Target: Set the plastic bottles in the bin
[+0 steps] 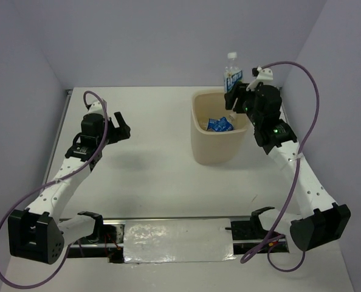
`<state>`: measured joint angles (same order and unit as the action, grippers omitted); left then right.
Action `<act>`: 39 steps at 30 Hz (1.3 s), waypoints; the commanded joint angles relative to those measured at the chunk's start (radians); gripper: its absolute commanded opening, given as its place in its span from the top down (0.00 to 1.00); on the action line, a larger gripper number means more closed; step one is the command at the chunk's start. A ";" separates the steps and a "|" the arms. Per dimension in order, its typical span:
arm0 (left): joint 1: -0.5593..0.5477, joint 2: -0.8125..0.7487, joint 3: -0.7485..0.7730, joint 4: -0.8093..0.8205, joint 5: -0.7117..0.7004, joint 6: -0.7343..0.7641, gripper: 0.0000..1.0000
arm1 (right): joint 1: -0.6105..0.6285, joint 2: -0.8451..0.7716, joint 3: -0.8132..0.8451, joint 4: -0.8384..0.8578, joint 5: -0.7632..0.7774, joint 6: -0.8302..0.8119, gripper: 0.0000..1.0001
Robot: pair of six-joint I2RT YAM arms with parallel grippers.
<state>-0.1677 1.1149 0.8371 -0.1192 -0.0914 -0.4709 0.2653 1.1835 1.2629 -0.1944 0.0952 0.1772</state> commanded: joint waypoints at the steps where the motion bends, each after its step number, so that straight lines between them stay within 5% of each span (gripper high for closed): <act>1: 0.004 -0.023 0.005 0.003 -0.034 -0.006 0.01 | 0.029 -0.035 -0.086 -0.043 -0.051 0.091 0.34; 5: 0.004 -0.033 -0.003 0.012 -0.025 -0.011 0.01 | 0.041 -0.050 -0.082 -0.082 -0.089 0.079 0.00; 13: 0.004 -0.064 0.013 -0.003 -0.047 -0.005 0.01 | 0.041 -0.087 0.065 -0.140 -0.058 0.064 0.00; 16: 0.004 -0.084 0.033 -0.037 -0.090 0.005 0.01 | 0.017 -0.094 0.107 -0.206 0.076 0.099 0.00; 20: 0.004 -0.115 0.030 -0.037 -0.113 0.012 0.01 | -0.165 -0.114 0.092 -0.296 0.078 0.197 0.00; 23: 0.004 -0.124 0.016 -0.020 -0.126 0.014 0.01 | -0.299 -0.183 -0.031 -0.281 0.124 0.260 0.00; 32: 0.005 -0.090 -0.006 0.012 -0.159 0.006 0.01 | -0.311 -0.377 -0.535 -0.082 0.255 0.401 0.00; 39: 0.005 -0.150 -0.038 0.029 -0.194 0.009 0.01 | -0.311 -0.441 -0.649 -0.025 0.278 0.364 0.00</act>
<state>-0.1677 1.0103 0.8040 -0.1425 -0.2501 -0.4736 -0.0460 0.7765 0.5980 -0.3325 0.3305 0.5518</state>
